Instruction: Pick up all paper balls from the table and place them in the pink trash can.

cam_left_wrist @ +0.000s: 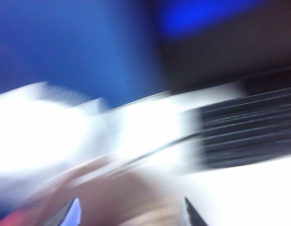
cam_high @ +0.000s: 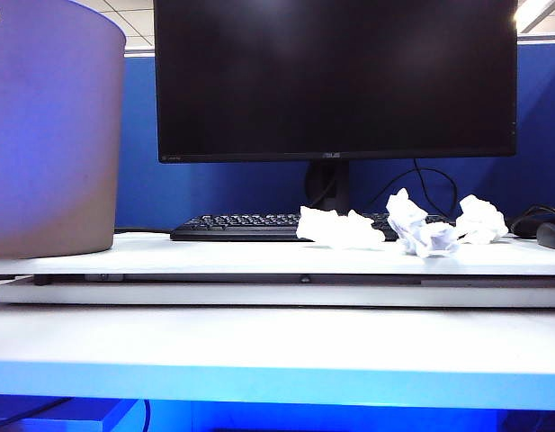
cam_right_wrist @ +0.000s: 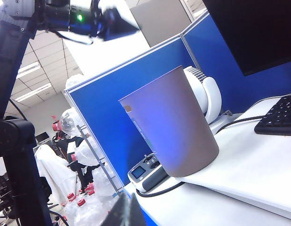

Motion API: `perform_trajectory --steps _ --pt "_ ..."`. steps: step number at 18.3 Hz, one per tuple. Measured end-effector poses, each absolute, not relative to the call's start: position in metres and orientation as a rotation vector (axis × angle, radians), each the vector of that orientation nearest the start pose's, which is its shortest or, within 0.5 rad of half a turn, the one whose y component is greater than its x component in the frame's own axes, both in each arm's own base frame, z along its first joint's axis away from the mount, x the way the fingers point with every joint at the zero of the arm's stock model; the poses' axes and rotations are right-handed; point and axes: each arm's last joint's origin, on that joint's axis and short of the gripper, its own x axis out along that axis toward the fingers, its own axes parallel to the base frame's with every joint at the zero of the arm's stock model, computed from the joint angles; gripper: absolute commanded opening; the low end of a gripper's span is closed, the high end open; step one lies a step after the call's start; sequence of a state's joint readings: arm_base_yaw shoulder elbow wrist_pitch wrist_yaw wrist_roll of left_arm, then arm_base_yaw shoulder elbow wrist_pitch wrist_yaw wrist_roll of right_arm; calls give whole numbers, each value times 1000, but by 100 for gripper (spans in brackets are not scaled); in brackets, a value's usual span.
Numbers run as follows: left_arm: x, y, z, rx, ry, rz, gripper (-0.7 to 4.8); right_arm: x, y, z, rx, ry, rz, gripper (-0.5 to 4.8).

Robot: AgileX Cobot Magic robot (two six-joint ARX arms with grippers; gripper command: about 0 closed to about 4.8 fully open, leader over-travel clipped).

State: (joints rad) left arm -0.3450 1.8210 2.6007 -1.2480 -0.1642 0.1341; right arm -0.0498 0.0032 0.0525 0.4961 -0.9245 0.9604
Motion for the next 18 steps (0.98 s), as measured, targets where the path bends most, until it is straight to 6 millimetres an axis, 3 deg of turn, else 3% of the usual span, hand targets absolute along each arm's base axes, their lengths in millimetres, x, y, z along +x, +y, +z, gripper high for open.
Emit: perform_trajectory --steps 3,5,8,10,12,15,18 --pt "301 -123 523 114 433 -568 298 72 19 221 619 -55 991 -5" --pt "315 -148 502 101 521 -703 314 74 18 221 617 -98 931 -5" --pt "328 -175 475 127 636 -752 314 78 16 217 620 -127 811 -5" --pt "344 -198 443 150 758 -780 313 84 12 208 629 -107 651 -5" --pt "352 -210 428 162 805 -791 313 89 10 199 639 -62 523 -5" --pt "363 -229 404 179 861 -810 312 92 7 182 616 62 366 -5" --pt "380 -247 368 197 948 -815 312 90 5 164 632 259 237 -5"
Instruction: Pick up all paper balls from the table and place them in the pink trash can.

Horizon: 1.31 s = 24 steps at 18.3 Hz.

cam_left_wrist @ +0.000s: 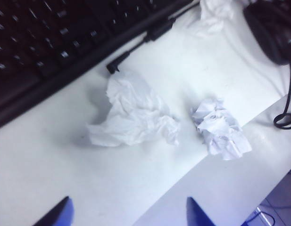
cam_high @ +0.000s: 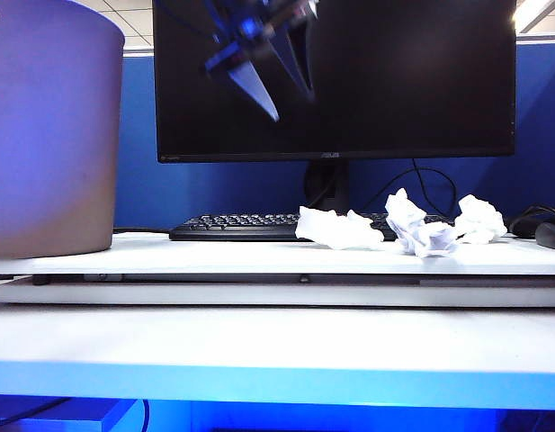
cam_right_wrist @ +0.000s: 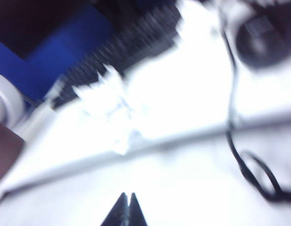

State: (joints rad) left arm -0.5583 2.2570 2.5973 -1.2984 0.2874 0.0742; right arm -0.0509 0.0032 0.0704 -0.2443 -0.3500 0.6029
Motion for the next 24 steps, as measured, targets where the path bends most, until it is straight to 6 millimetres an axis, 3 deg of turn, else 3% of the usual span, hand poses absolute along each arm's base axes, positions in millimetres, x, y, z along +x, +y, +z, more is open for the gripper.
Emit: perform_trajectory --steps 5,8,11,16,18,19,24 --pt "396 -271 318 225 1060 -825 313 89 8 161 647 325 334 -5" --pt "403 -276 299 232 1100 -817 322 88 10 161 651 339 383 -5" --pt "409 -278 290 245 1089 -823 413 87 11 161 653 354 436 -5" --pt "414 -281 292 255 1028 -815 414 87 12 163 650 345 456 -5" --pt "416 -282 291 259 1012 -806 450 87 12 165 644 329 480 -5" --pt "417 -283 289 258 1009 -806 477 87 12 166 642 324 483 -5" --pt "424 -289 274 259 1010 -807 476 87 12 168 636 306 489 -5"
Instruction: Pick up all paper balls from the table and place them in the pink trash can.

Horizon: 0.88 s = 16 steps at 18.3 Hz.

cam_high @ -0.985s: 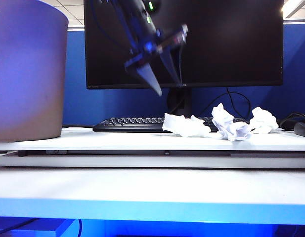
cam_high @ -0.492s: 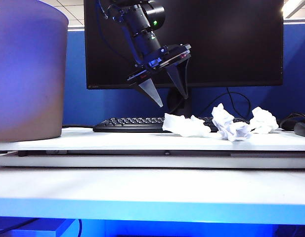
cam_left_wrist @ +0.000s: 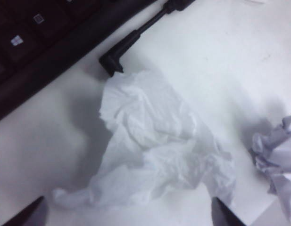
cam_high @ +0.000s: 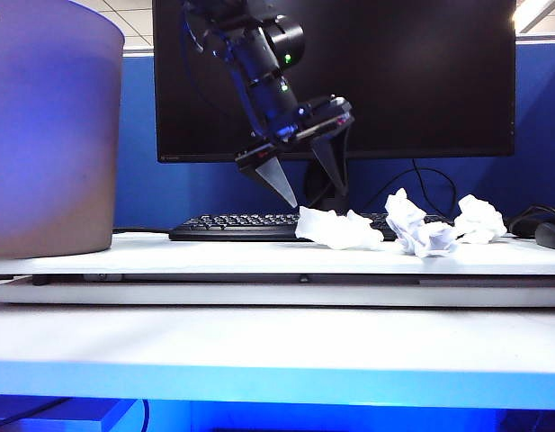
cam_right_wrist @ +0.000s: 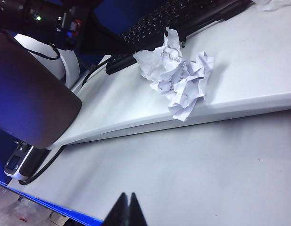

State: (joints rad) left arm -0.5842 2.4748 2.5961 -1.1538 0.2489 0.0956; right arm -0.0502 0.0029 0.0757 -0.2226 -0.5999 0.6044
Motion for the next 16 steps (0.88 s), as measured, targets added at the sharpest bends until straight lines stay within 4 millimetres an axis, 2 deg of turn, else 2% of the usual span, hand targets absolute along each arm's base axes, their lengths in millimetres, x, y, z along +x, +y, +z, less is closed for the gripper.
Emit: perform_trajectory --steps 6,7,8,11,12,13,16 --pt "432 -297 253 244 1013 -795 474 87 12 168 636 307 492 -5" --pt "433 -298 249 247 1017 -791 444 87 12 168 636 306 492 -5" --pt "435 -299 244 249 1027 -788 371 87 12 168 636 307 492 -5" --pt "437 -300 235 260 1044 -773 85 87 12 168 636 306 492 -5" --pt "437 -300 236 260 1041 -774 9 87 12 168 636 307 492 -5" --pt "437 -300 236 259 1037 -774 -6 87 12 168 636 307 492 -5" --pt "437 -300 236 257 1039 -773 -6 87 12 169 634 298 495 -5"
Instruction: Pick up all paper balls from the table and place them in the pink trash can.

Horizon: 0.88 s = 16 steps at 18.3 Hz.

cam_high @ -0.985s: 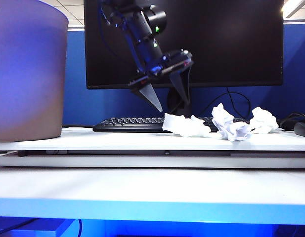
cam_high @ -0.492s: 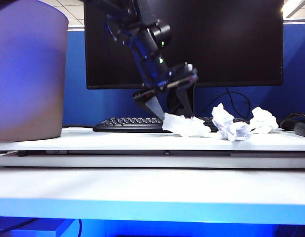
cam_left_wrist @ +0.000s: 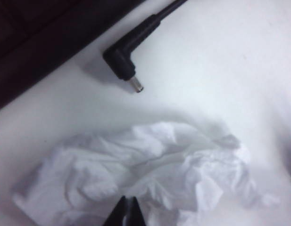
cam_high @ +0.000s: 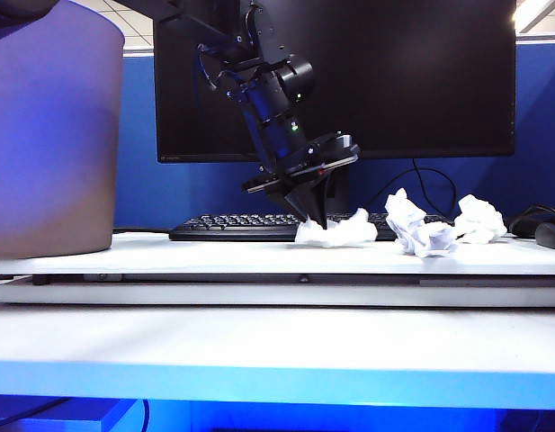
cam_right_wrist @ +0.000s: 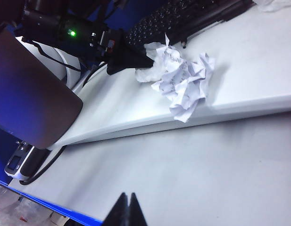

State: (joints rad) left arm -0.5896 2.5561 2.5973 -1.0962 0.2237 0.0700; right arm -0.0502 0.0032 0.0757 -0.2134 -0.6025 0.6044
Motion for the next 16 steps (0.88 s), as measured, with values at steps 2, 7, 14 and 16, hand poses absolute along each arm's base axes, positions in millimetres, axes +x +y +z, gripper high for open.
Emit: perform_trajectory --steps 2,7,14,16 --pt "435 -300 235 254 1052 -782 -6 88 12 171 628 282 500 -5" --pt "424 -296 262 200 1049 -863 -6 88 12 171 627 278 501 -5" --pt "385 -260 376 231 785 -804 -6 86 15 185 576 176 654 -5" --pt "366 -244 410 262 710 -759 -6 84 16 198 548 83 765 -5"
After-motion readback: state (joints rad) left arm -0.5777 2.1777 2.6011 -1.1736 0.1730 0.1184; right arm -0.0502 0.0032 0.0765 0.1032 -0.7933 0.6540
